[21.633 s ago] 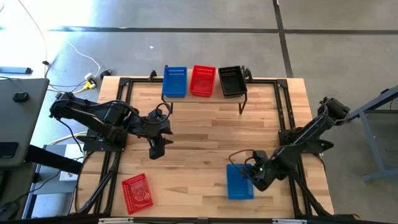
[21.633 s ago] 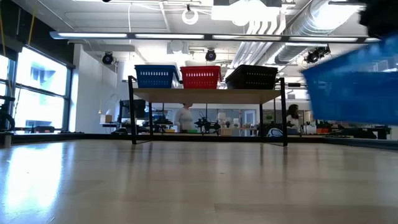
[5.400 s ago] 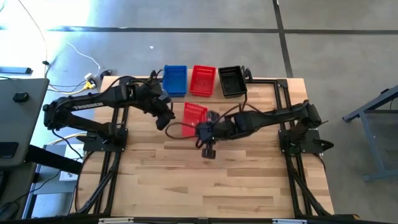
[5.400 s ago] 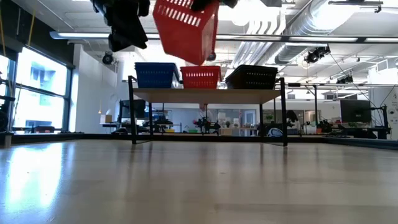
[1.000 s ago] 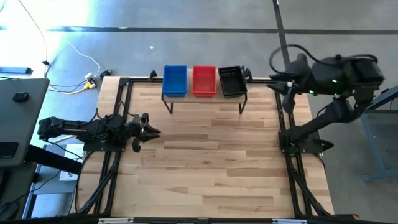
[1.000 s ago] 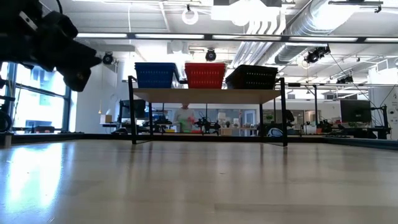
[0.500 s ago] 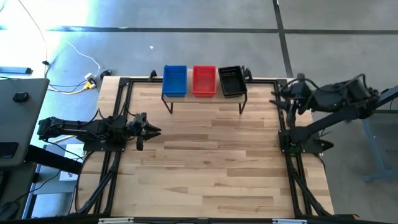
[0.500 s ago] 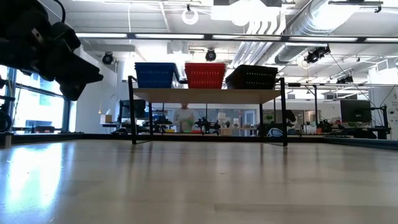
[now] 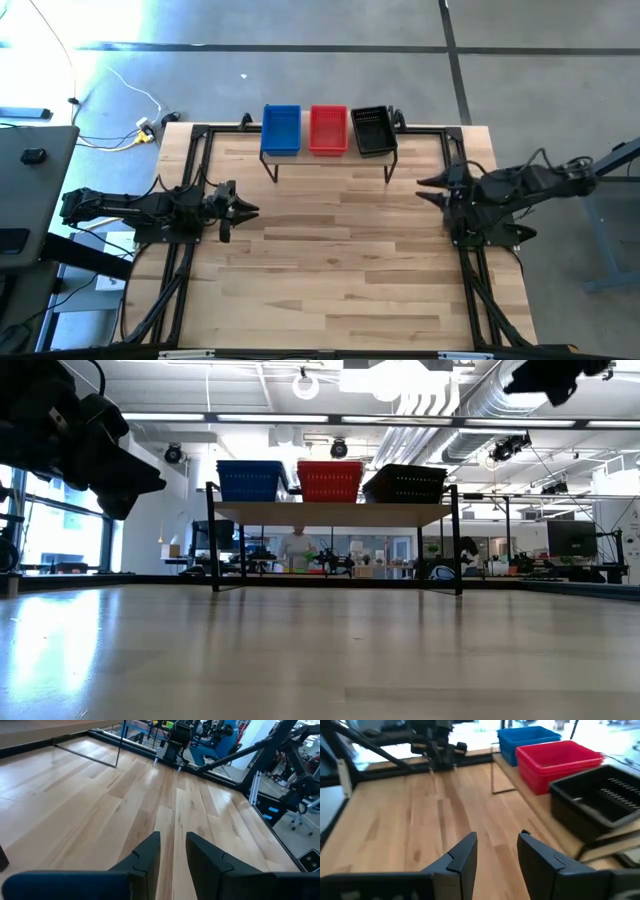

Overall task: Stack baskets on shelf by color
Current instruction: Return to Home Position

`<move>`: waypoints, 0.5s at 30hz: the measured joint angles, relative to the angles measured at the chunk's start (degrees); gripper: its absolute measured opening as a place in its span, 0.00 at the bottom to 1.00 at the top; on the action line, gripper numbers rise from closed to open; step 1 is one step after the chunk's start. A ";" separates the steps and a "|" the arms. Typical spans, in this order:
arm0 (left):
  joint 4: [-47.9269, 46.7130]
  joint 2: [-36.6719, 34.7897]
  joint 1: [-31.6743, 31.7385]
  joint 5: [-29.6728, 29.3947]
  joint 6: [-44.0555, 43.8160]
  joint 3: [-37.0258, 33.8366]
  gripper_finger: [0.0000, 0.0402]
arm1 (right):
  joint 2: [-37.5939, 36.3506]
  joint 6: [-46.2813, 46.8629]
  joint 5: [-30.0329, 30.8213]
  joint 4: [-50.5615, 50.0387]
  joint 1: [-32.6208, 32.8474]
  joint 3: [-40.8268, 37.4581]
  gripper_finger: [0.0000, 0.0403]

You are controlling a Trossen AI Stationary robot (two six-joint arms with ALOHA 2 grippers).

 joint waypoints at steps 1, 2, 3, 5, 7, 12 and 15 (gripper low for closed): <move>0.00 0.00 0.00 0.00 0.00 0.00 0.21 | -1.17 -0.27 -0.47 2.65 0.00 -2.55 0.31; 0.00 0.00 0.00 0.00 0.00 0.00 0.21 | -2.39 -0.35 -1.03 5.25 0.00 -5.11 0.31; 0.00 0.00 0.00 0.00 0.00 0.00 0.21 | -3.56 -0.36 -1.63 7.64 0.00 -7.61 0.31; 0.00 0.00 0.00 0.00 0.00 0.02 0.21 | -5.79 -0.15 -2.62 12.78 0.00 -12.61 0.31; 0.00 0.00 0.00 0.00 0.00 0.02 0.21 | -8.00 0.70 -3.54 17.27 0.00 -17.49 0.31; 0.00 0.00 0.00 0.00 0.00 0.02 0.21 | -12.69 2.76 -6.46 26.01 0.00 -27.64 0.31; 0.00 0.00 0.00 0.00 0.00 0.02 0.21 | -14.92 3.18 -8.89 30.94 0.00 -32.06 0.31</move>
